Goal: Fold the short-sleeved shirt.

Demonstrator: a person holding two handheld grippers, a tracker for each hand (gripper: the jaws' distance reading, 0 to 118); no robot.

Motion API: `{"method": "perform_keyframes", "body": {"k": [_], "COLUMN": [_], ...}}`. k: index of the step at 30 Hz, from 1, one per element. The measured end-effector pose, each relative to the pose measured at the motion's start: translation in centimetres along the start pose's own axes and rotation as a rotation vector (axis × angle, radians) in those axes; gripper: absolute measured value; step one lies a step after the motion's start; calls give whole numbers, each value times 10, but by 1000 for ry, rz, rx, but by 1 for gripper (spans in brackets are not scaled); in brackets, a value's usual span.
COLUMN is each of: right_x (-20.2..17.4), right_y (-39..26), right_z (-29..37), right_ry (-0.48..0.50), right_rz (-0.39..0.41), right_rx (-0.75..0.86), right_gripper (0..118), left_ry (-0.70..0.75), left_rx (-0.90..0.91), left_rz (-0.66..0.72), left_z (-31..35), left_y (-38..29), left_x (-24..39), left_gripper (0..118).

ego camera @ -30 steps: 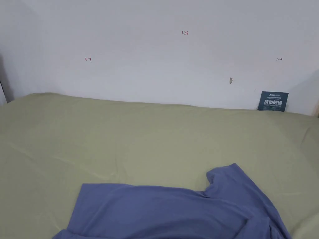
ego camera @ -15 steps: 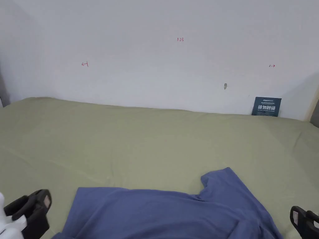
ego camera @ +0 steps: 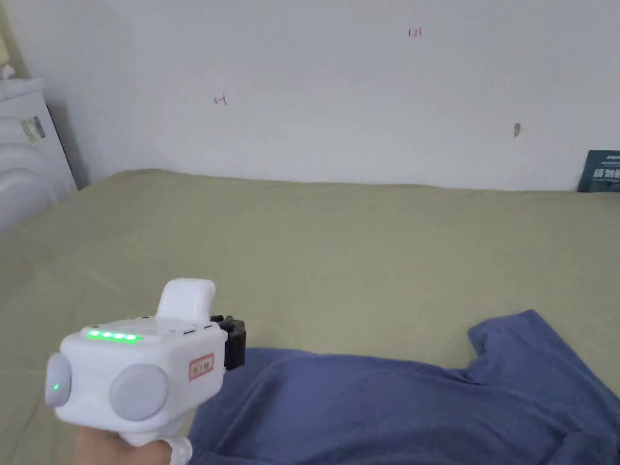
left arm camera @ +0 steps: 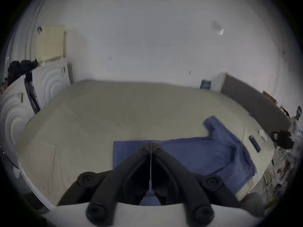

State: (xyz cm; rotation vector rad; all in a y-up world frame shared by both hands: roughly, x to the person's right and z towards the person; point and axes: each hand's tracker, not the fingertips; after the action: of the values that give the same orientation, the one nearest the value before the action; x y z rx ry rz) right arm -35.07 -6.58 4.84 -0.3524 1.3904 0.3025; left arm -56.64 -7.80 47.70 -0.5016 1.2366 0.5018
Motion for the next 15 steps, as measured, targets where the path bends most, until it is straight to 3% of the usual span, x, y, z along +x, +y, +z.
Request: {"method": "perform_keyframes", "body": {"k": [2,3,4,5,10,15], "right_x": [2,0,1,3,16,37], "right_y": [1,0,0,0,-10,-12], "right_z": [-10,-15,-20,-25,-43,-69], "right_ry": [8,16,18,19,42,43], "right_rz": [0,-1,0,1,0,-49], "right_rx": [-16,-28,-37,-50,-89,-130], "right_gripper": [0,0,0,0,0,0], "left_ry": [15,33,39,61,15,55], "left_rx": [-129,-193,-270,-293,-475,-578], "left_rz": [7,-11,-21,-8,215,156], "left_z": [-47,-72,-95,-113,-184,-201], "left_y": [14,21,27,29,32,11], "left_x": [-15,-22,-29,-36,-68,-55], "left_gripper": [15,39,82,103,105,102]}}
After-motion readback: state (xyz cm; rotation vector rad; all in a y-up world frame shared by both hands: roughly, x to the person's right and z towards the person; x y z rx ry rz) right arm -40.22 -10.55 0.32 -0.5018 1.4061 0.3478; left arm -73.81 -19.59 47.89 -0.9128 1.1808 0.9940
